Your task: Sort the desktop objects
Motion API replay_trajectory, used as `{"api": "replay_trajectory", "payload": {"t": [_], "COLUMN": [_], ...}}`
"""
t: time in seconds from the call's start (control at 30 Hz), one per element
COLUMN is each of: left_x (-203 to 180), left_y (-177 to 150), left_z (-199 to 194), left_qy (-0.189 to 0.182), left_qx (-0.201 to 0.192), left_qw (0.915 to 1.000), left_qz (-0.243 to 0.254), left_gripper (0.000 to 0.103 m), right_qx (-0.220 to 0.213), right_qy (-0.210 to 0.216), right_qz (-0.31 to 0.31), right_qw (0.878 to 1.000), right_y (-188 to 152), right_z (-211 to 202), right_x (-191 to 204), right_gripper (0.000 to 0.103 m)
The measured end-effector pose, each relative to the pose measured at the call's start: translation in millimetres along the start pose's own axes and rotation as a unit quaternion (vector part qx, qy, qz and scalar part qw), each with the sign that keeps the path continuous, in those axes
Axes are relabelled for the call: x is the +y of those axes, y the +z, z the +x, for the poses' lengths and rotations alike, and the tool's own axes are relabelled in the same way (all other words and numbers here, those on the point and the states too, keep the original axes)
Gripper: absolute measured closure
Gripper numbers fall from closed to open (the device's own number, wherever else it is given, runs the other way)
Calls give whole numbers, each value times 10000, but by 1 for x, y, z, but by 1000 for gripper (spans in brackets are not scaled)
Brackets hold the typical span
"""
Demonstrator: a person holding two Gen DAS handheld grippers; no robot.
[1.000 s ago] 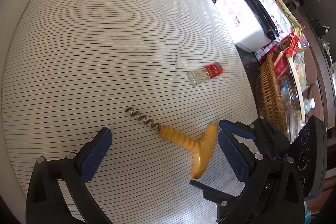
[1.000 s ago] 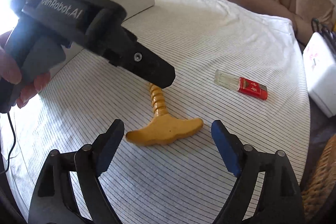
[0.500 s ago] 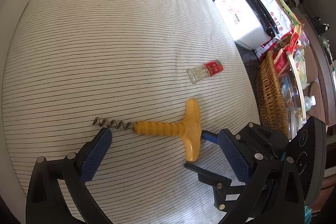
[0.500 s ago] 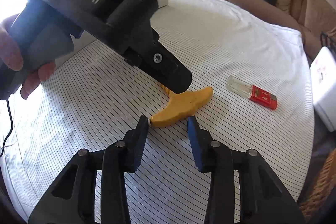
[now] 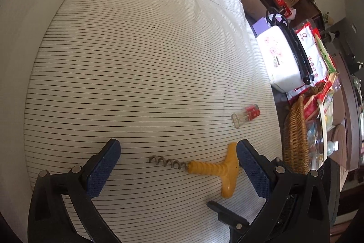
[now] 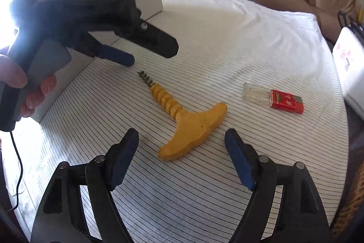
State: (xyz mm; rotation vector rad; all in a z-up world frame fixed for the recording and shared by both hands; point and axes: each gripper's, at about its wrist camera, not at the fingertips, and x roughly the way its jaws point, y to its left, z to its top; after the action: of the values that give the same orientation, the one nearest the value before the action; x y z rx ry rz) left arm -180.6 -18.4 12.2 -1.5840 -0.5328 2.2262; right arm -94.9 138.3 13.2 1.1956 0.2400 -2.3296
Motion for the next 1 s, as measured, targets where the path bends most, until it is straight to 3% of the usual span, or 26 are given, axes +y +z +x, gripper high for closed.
{"api": "replay_trajectory", "payload": {"t": [0.07,0.1,0.13,0.27,0.47,0.53,0.73,0.87,1.0], "left_x": [-1,-2,-3,-4,-13,-18,-33,-39,-43], "left_y": [-4,-7,-10,-22,-57,-71,-113,-124,-127], "left_z": [-1,-1,-1,-5,-12,-18,-21,-25,-25], "left_qy": [-29,-80,-87,-82,-495,-552,-198,-50,251], "left_qx": [26,50,63,163,490,479,366,239,217], "left_qw": [10000,9999,9999,9996,9966,9947,9845,9825,9776], "left_qz": [39,53,100,200,434,721,1703,1848,2078], "left_gripper": [0,0,0,0,0,0,0,8,10], "right_qx": [0,52,106,145,171,177,229,270,322], "right_qy": [22,167,338,656,1278,1395,1649,1484,1006], "right_qz": [-100,-54,48,381,1377,1595,2122,2098,1688], "right_qw": [9999,9998,9994,9970,9820,9771,9629,9660,9800], "right_y": [3,5,5,2,-6,-11,-11,-11,-13], "right_z": [0,-1,-2,-4,-2,-4,-1,-10,-35], "right_x": [1,-2,-5,-16,-46,-49,-60,-54,-36], "right_gripper": [61,78,87,87,88,88,88,88,84]}}
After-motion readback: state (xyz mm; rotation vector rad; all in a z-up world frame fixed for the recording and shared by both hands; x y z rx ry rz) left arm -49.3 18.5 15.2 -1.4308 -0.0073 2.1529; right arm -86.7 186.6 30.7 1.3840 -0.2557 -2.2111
